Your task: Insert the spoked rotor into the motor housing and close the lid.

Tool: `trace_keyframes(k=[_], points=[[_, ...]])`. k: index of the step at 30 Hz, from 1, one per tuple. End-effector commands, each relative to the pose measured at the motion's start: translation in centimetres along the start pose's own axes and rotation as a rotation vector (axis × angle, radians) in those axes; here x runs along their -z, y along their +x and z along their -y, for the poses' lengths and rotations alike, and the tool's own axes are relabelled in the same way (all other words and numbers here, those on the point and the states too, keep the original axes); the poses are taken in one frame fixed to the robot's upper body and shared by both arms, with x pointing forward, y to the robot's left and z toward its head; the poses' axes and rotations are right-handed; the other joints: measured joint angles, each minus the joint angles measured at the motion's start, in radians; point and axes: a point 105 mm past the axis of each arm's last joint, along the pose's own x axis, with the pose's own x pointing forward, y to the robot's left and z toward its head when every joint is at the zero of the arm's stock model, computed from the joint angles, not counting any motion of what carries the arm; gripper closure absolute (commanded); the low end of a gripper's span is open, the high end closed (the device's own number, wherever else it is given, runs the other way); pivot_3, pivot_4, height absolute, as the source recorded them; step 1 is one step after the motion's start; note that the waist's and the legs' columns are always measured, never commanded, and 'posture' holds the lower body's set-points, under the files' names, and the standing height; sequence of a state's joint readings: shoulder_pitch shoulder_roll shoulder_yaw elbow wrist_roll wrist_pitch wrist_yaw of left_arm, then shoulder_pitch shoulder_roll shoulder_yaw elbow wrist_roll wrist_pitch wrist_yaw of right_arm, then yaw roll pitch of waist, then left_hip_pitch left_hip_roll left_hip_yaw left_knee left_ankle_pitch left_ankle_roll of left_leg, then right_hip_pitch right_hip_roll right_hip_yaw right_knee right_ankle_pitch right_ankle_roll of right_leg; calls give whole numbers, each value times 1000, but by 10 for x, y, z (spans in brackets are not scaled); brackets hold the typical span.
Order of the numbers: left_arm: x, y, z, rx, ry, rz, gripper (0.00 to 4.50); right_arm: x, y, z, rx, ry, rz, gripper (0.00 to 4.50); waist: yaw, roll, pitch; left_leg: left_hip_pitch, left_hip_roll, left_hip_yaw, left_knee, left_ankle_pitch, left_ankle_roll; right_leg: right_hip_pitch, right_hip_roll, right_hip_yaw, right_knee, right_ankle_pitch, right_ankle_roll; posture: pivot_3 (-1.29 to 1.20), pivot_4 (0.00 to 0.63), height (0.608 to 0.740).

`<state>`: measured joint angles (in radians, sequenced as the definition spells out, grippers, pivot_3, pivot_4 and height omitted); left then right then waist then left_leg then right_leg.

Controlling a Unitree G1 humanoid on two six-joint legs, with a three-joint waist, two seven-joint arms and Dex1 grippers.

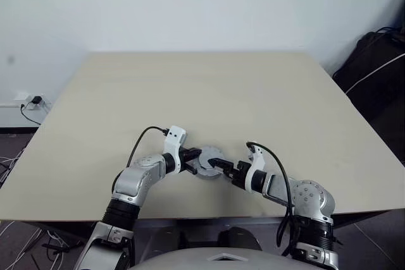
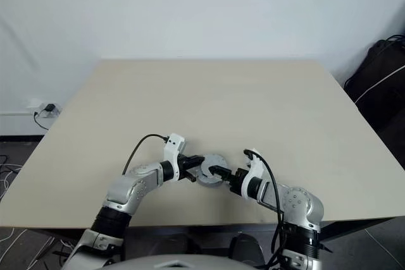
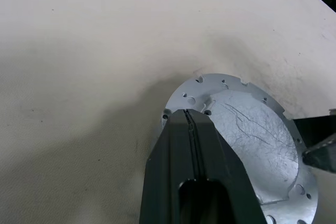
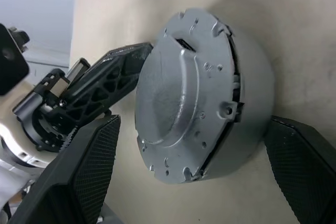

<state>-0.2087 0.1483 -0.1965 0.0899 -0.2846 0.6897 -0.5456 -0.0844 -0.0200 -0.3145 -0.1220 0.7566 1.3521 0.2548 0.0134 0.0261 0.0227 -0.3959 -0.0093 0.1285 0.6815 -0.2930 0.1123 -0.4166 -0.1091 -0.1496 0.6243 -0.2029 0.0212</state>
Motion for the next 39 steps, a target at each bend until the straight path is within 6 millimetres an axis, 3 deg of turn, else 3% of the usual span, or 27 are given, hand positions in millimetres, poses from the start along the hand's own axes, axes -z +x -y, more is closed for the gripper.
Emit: trace_keyframes(k=[1,8,29,33,37,39], points=[[18,3,2,-1,-16,-67,4500,-5,4,-14,-48,-27,17,36,0,0,0,0,0,0,0,0,0,0,0,0,0,0,0,0,0,740],[20,3,2,-4,-15,-72,4500,-16,1,-42,-290,120,93,36,-1,1,1,0,0,0,-2,-2,3,-1,0,0,0,0,0,0,0,740],[21,2,1,-13,-18,-74,4500,1,7,-21,-138,99,28,36,-2,2,1,-3,0,0,-3,-1,1,-5,0,0,0,-2,2,0,0,740],[21,3,1,-12,-18,-72,4500,-1,7,-21,-149,116,48,856,1,2,1,-5,0,0,-3,-1,1,-6,0,0,0,-2,2,0,0,740],[22,3,1,-14,-17,-72,4500,-4,6,-22,-166,137,77,2178,3,3,1,-5,-1,0,-3,-1,2,-7,0,0,0,-1,3,0,0,740],[22,2,1,-14,-17,-72,4500,-5,7,-22,-166,143,86,2370,4,3,1,-5,-1,0,-3,-1,2,-7,0,0,0,-1,3,0,0,740]])
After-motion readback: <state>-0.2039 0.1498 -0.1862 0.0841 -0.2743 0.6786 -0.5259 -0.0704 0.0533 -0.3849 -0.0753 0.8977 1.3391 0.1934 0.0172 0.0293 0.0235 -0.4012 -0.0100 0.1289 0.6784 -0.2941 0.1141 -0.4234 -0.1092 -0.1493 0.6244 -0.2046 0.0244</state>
